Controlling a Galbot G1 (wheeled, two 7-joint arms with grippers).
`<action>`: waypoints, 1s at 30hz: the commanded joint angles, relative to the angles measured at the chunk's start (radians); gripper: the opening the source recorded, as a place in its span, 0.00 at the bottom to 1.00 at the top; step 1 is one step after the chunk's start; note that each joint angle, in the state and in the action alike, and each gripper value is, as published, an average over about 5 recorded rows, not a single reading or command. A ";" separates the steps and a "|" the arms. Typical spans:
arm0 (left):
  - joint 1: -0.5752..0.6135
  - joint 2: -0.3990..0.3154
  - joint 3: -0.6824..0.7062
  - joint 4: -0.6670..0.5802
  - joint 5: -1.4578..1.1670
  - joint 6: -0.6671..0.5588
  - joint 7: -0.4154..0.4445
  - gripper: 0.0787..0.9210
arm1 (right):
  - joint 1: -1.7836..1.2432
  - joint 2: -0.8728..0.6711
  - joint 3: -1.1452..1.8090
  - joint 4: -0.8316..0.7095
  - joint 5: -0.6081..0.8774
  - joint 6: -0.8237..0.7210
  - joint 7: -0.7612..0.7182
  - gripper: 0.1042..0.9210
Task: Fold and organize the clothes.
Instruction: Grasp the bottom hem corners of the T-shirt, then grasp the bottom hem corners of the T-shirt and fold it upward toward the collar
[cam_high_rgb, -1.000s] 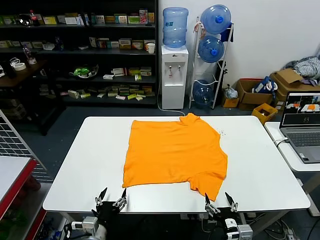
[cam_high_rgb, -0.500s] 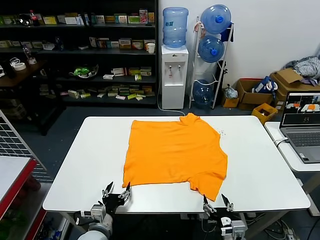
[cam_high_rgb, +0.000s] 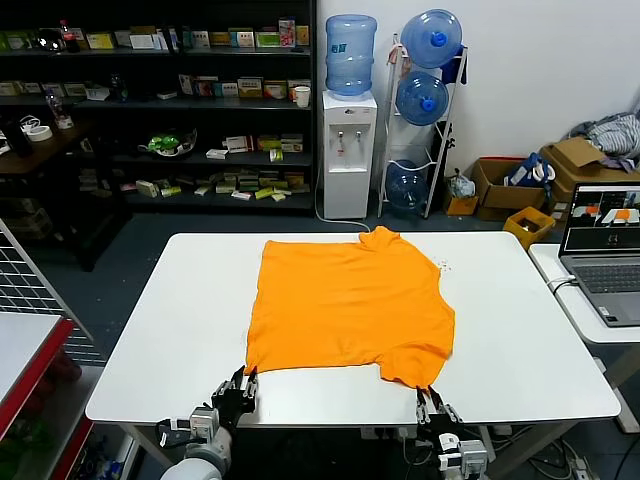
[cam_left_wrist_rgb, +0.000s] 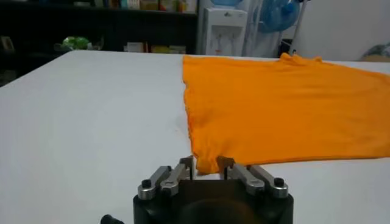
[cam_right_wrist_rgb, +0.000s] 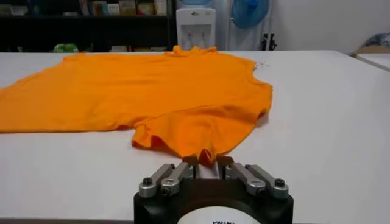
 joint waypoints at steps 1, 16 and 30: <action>-0.009 -0.002 0.003 0.006 -0.002 0.003 0.001 0.17 | -0.003 0.000 -0.002 0.007 0.002 0.000 0.003 0.07; 0.203 0.098 -0.030 -0.232 -0.109 0.034 -0.077 0.01 | -0.303 -0.152 -0.010 0.282 0.077 -0.035 0.090 0.03; 0.417 0.133 -0.067 -0.395 -0.127 0.024 -0.113 0.01 | -0.464 -0.208 0.015 0.384 0.068 0.090 0.111 0.03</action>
